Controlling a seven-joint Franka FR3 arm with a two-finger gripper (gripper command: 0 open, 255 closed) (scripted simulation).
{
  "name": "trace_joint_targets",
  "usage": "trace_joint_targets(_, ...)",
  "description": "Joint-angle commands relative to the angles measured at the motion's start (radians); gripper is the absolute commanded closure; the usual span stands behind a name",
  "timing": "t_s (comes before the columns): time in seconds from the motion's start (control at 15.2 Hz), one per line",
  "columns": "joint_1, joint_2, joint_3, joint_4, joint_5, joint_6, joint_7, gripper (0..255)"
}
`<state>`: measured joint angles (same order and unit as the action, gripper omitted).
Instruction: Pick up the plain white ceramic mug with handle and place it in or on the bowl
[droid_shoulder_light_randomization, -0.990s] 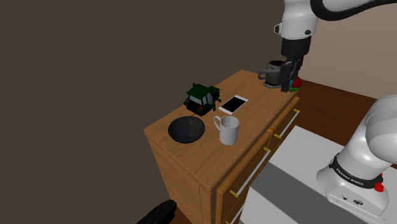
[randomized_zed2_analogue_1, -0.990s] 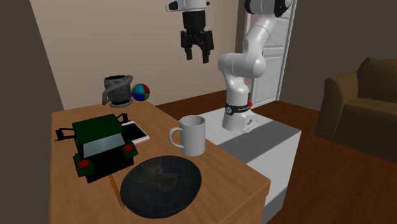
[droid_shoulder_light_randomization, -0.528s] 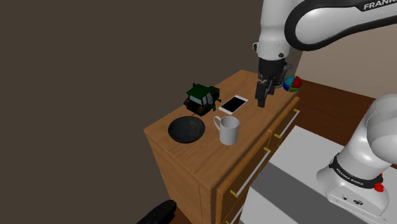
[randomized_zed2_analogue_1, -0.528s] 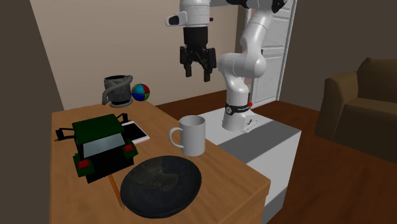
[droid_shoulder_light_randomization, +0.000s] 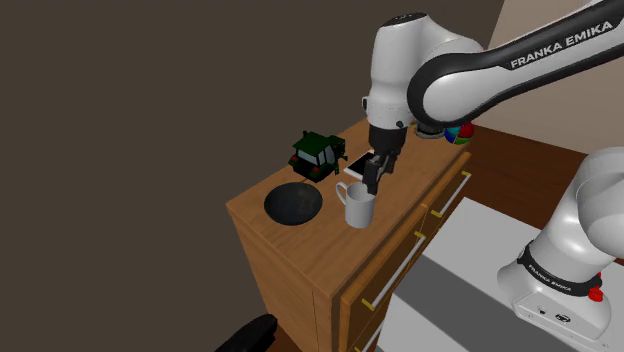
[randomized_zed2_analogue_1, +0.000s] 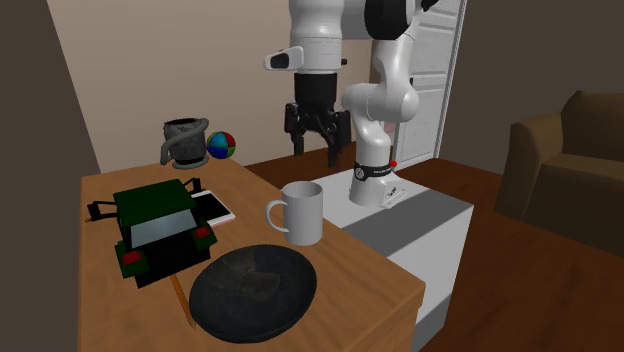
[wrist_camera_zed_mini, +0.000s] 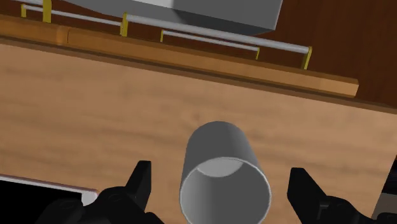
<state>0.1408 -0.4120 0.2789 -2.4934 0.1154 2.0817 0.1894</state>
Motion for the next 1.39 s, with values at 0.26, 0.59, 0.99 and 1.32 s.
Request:
trace_joint_targets(0.26, 0.009, 0.184, 0.072, 0.063, -0.031, 0.169, 0.074, 0)
trace_joint_targets(0.59, 0.006, 0.229, 0.080, 0.033, -0.045, 0.243, 0.085, 0)
trace_joint_targets(0.99, 0.004, 0.255, 0.083, 0.020, -0.054, 0.281, 0.093, 0)
trace_joint_targets(1.32, 0.004, 0.255, 0.083, 0.020, -0.054, 0.281, 0.093, 255)
